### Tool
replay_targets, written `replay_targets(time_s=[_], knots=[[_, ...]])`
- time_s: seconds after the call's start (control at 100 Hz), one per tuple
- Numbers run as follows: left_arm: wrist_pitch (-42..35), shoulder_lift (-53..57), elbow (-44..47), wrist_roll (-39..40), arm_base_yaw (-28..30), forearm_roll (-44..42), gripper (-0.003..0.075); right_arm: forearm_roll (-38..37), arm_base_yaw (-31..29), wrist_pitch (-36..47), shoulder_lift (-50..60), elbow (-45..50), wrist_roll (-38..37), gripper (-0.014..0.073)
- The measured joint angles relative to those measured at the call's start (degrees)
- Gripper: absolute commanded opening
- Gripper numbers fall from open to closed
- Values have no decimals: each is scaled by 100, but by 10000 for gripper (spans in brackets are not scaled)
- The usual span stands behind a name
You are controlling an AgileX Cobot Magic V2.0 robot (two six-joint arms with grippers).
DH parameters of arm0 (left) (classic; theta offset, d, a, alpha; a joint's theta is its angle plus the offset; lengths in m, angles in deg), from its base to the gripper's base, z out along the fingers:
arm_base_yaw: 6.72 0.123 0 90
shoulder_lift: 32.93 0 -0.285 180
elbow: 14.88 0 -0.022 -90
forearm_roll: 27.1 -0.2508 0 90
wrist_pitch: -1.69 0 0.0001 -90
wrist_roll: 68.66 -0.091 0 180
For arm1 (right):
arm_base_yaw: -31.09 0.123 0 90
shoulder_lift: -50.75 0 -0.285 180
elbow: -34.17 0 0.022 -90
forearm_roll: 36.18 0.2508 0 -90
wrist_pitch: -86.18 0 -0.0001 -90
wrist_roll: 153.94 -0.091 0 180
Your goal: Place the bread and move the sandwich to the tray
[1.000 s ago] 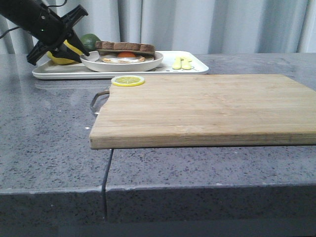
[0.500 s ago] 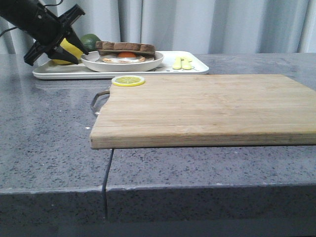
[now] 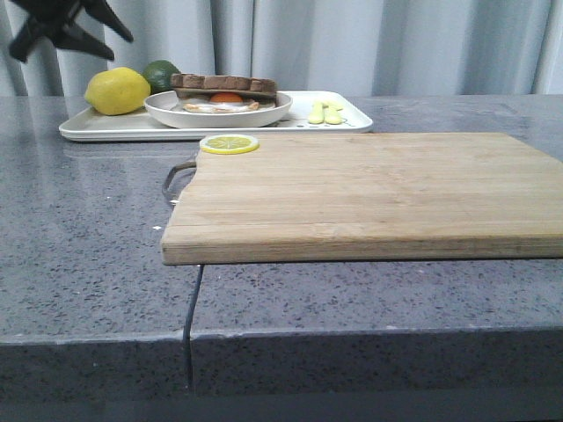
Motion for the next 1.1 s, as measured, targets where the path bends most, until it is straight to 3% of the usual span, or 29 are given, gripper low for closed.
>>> replay_targets(time_s=[0.29, 0.46, 0.77, 0.95, 1.1], knots=[[121, 1083, 42, -826, 20, -34, 244, 0, 0, 0, 0, 0, 0, 428], [61, 2026, 692, -1305, 20, -34, 244, 0, 0, 8, 0, 0, 0, 428], [-1495, 4547, 3622, -2521, 20, -9, 243, 0, 0, 21, 0, 0, 0, 428], [-2794, 5953, 5195, -2736, 20, 74, 243, 0, 0, 21, 0, 0, 0, 426], [-3248, 7076, 6406, -2866, 20, 50, 243, -25, 0, 10, 0, 0, 0, 418]])
